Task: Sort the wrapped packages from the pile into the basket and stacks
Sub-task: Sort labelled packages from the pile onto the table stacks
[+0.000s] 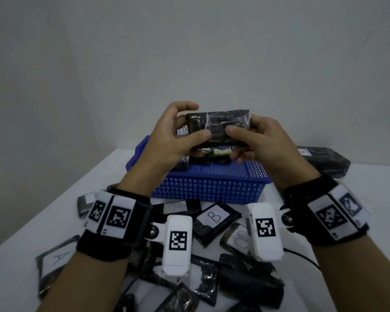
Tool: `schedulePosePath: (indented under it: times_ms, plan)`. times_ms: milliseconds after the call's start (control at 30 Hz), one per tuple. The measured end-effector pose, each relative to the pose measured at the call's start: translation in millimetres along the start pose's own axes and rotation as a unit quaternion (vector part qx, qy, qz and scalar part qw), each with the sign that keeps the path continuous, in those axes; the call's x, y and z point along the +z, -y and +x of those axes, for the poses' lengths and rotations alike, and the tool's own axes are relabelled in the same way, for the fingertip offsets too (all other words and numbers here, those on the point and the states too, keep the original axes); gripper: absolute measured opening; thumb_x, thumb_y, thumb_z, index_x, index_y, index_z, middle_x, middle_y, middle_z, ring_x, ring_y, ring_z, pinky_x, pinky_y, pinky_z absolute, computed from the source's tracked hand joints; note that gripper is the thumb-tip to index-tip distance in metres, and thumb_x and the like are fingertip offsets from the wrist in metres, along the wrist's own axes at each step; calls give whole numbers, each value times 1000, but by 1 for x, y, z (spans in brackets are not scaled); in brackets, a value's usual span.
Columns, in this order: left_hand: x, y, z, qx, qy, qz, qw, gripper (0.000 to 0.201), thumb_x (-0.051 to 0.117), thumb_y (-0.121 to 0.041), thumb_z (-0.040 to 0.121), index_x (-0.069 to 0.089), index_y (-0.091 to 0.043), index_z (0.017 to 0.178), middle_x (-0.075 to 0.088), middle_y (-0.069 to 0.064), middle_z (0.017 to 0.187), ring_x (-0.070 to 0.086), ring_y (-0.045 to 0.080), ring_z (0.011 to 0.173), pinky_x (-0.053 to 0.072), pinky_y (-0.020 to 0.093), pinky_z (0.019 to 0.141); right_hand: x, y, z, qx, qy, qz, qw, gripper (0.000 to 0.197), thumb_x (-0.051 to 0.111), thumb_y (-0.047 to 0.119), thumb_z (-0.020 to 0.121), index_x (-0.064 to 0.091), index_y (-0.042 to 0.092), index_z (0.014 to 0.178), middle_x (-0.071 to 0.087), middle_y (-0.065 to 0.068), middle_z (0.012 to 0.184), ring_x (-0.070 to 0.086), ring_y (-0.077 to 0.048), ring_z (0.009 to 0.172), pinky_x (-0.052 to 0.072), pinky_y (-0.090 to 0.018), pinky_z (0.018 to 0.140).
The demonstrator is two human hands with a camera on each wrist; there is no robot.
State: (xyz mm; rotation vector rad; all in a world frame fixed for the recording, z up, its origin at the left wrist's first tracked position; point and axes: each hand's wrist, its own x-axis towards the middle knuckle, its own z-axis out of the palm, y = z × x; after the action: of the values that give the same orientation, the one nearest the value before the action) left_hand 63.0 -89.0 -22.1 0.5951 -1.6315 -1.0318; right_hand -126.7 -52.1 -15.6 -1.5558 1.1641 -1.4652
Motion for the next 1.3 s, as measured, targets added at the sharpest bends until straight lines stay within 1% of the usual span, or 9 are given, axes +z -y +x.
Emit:
schedulePosePath:
  times_ms: [133, 300, 500, 633, 733, 833, 1033, 1233, 1300]
  plan:
    - [2, 4, 2, 14, -13, 18, 1000, 32, 69, 3, 88, 55, -17, 108, 65, 1, 111, 74, 21, 86, 61, 34, 66, -3, -5, -1, -43, -4, -47, 998, 22, 68, 16, 95, 67, 15, 116, 75, -9, 96, 65, -14, 60, 55, -24, 55]
    - [-1, 4, 1, 45, 12, 45, 998, 31, 67, 5, 89, 56, -19, 103, 63, -1, 106, 71, 14, 86, 57, 27, 73, -1, -5, -1, 14, 20, 42, 999, 26, 63, 35, 96, 70, 12, 106, 74, -4, 92, 69, -16, 75, 60, -29, 70]
    - [2, 2, 0, 63, 31, 27, 997, 14, 63, -6, 95, 58, -18, 90, 68, 5, 103, 66, 12, 86, 53, 25, 76, 2, -10, 4, -51, -15, 55, 997, 15, 73, 25, 80, 64, 13, 82, 69, -10, 85, 70, -26, 84, 62, -41, 77]
    - [-1, -1, 0, 77, 18, 12, 997, 12, 64, -10, 91, 55, -16, 97, 67, 9, 112, 66, 15, 94, 54, 27, 81, 0, -6, 1, -111, -2, 48, 993, 11, 73, 15, 85, 64, 10, 87, 69, -17, 92, 68, -23, 82, 60, -34, 77]
    - [0, -3, 1, 26, 6, -10, 1000, 17, 59, -22, 97, 55, -18, 112, 65, 8, 116, 68, 16, 99, 57, 29, 81, -6, -1, -4, -141, 18, 35, 989, 20, 75, 11, 77, 64, 15, 93, 69, -9, 120, 69, -22, 106, 60, -37, 87]
    - [0, -2, 0, -12, 5, -19, 1000, 25, 61, -4, 94, 53, -18, 113, 67, 7, 110, 70, 14, 85, 57, 26, 67, -8, 2, -7, -128, 23, 25, 991, 40, 82, 10, 76, 59, 13, 109, 60, -3, 133, 70, -23, 107, 62, -37, 80]
    - [0, -1, -1, 9, 12, -13, 1000, 39, 65, 12, 86, 50, -17, 109, 62, 5, 111, 72, 17, 84, 60, 31, 65, -6, 0, -5, -66, -42, 70, 994, 38, 70, -1, 89, 47, 10, 116, 69, -13, 112, 76, -22, 81, 59, -27, 53]
    - [-4, -8, -2, 4, 11, -36, 999, 23, 53, 2, 97, 64, -16, 107, 67, 4, 108, 71, 19, 87, 60, 33, 68, -6, -10, 0, -60, -84, 22, 994, 28, 73, 11, 90, 55, 5, 111, 64, -6, 122, 75, -20, 95, 63, -29, 73]
    - [-4, -9, -3, 20, 24, -20, 999, 21, 59, 0, 95, 65, -15, 108, 67, 3, 109, 73, 21, 90, 61, 33, 72, -6, -10, -1, -50, -41, -13, 998, 48, 80, 29, 82, 55, 11, 120, 63, 0, 125, 73, -20, 103, 61, -34, 84]
